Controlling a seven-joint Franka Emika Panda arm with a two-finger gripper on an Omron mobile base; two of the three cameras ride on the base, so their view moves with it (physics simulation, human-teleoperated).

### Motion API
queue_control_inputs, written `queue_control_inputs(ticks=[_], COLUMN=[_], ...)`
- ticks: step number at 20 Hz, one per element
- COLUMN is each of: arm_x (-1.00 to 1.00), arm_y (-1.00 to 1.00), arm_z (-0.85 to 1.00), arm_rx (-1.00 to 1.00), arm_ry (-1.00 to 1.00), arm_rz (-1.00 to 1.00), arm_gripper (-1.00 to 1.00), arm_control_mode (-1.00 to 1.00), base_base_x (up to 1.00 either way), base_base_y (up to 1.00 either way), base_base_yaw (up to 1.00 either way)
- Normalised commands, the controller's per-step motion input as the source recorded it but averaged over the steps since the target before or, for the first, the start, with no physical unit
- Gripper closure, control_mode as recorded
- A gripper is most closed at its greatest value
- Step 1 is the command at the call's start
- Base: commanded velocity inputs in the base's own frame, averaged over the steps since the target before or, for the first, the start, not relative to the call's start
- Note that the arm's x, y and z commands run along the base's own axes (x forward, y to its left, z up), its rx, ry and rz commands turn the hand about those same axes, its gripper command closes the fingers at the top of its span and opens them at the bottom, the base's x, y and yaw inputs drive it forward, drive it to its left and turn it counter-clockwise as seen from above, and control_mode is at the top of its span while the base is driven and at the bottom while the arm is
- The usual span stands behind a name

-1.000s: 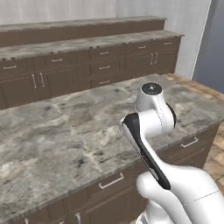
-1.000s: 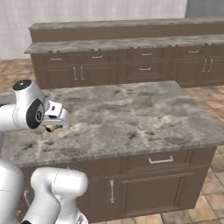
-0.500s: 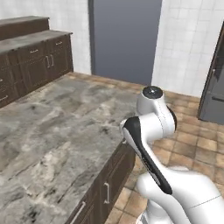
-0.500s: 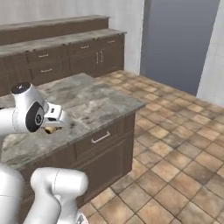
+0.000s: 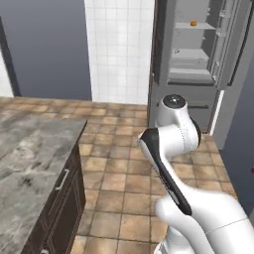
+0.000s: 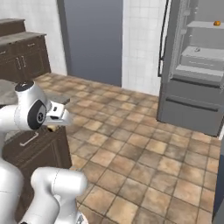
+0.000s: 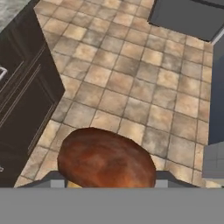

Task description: Place the mushroom in the correct fridge rack based on whether it is a fruit or vegetable. Finally, close the fridge door.

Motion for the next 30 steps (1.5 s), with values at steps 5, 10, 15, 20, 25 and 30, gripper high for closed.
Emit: queue_control_inputs(ticks=[5,10,15,20,25,30], arm_x=[0.0,0.0,0.0,0.0,0.0,0.0], arm_y=[0.0,0.0,0.0,0.0,0.0,0.0], arm_z=[0.0,0.0,0.0,0.0,0.0,0.0], arm_rx=[0.0,0.0,0.0,0.0,0.0,0.0], arm_ry=[0.0,0.0,0.0,0.0,0.0,0.0], arm_rz=[0.0,0.0,0.0,0.0,0.0,0.0], arm_gripper=[1.0,1.0,1.0,1.0,1.0,1.0], arm_control_mode=[1.0,1.0,1.0,1.0,1.0,1.0], base_base_x=[0.84,1.0,1.0,1.0,1.0,1.0], base_base_y=[-0.9,-0.67,-0.62,-0.68,-0.57,-0.39], base_base_yaw=[-0.25,-0.22,-0.24,-0.16,-0.03,-0.01])
